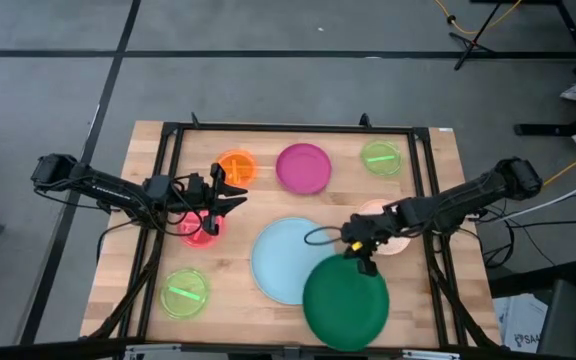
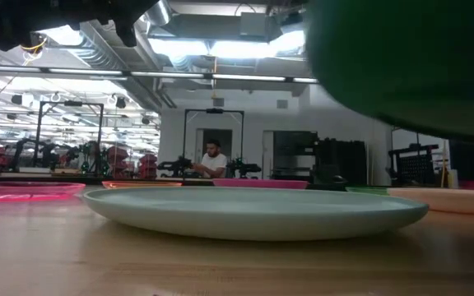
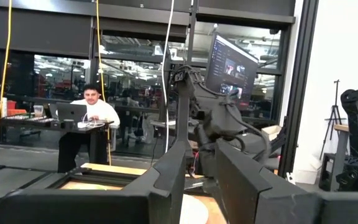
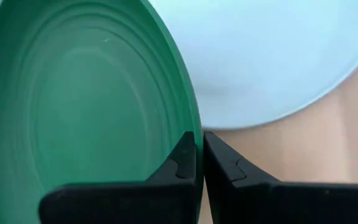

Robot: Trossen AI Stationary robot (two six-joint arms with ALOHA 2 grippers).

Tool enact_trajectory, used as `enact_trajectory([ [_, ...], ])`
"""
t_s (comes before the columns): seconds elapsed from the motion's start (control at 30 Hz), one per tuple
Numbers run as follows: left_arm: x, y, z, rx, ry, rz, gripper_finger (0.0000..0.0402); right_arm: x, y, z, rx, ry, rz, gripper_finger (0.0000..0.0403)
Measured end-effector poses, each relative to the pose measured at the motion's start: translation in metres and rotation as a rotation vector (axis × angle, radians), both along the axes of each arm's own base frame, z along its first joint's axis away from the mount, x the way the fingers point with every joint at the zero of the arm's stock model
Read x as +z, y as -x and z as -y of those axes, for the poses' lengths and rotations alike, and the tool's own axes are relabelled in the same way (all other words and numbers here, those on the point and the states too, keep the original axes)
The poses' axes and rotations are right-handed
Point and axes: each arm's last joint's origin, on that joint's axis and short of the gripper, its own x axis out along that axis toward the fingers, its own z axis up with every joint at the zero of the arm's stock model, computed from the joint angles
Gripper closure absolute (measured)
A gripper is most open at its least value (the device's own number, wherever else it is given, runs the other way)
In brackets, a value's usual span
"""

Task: Stack plastic plates
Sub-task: Stack the dark green plate on top of the blue plate

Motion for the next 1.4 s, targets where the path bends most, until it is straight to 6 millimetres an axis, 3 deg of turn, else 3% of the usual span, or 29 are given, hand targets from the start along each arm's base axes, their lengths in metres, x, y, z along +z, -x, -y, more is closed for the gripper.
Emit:
enact_trajectory([
  [0.47, 0.000, 0.000, 0.000, 0.000, -0.001, -0.002, 0.0319, 0.008, -0.018, 0.044, -0.156, 0.033, 0.140, 0.0398],
  [0.77, 0.000, 0.000, 0.000, 0.000, -0.001, -0.002, 0.0319, 0.011, -0.030, 0.057, -0.201, 0.049, 0.246, 0.0397],
  [1.4, 0.002, 0.000, -0.003, 0.014, 0.001, 0.020, 0.0319, -0.039, -0.068, 0.069, -0.248, 0.099, 0.234, 0.0397],
])
